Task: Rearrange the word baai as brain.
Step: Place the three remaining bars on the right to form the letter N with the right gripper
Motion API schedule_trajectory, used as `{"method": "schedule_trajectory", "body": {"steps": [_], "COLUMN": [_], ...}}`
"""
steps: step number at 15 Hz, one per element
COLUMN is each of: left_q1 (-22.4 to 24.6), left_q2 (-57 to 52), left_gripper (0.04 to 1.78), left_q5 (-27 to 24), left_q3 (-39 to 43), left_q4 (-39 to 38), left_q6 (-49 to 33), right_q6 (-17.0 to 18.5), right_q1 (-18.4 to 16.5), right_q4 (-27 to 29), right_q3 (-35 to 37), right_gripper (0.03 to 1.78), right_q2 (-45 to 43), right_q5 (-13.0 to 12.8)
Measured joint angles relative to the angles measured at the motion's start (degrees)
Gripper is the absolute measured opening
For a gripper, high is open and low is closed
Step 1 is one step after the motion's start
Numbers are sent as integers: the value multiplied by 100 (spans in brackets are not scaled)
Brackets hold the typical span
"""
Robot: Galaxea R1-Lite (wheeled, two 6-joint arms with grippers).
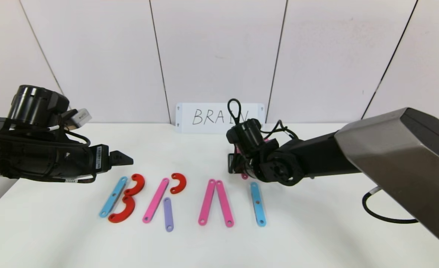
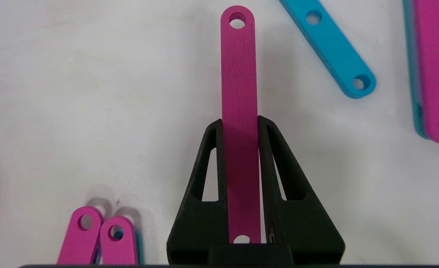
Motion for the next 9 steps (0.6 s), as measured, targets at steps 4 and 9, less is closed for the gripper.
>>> {"method": "schedule_trajectory", "body": {"steps": [4, 9], "left_q1": [-2, 2], "left_q2": [27, 41], "left_gripper": [174, 174], "left_q5": [0, 0], "left_q3": [0, 7], "left_q4": [-2, 0], "left_q6": [0, 0], "right_q6": [-93, -46], "right_q1": [-126, -407], "right_q4": [63, 27], "right_q3": [384, 1619], "right_gripper": [28, 28], "right_q2": [-811, -1773], "right_q5": [-35, -63]}}
